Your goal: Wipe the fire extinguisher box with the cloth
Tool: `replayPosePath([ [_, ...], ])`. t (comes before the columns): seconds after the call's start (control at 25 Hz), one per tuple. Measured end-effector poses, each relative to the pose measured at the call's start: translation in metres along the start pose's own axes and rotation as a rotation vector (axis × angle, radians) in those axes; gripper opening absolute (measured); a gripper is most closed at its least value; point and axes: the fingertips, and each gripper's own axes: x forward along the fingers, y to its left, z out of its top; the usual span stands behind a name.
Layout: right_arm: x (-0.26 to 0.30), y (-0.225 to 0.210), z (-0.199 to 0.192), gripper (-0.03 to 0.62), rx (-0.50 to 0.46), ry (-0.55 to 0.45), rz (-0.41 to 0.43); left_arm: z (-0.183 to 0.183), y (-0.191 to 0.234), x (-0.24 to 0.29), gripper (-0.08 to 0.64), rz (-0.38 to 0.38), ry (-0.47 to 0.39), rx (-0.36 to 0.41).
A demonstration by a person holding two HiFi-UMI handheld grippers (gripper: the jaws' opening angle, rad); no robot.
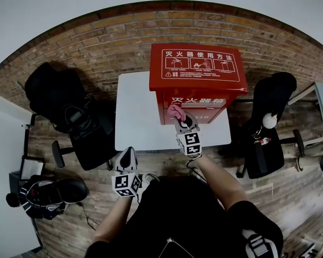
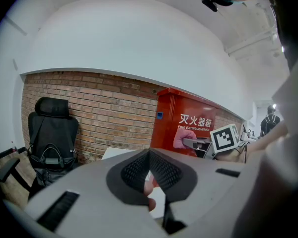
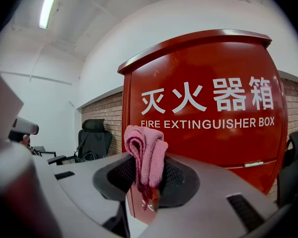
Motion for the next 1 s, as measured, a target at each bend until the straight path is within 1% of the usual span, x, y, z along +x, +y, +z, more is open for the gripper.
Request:
replayPosePath([
  [1.0,-0.024,-0.043,-0.008,0.112,-0.030,0.019,-0.015,-0.002,-0.035,0.008,0.018,-0.005,-0.002,0.006],
])
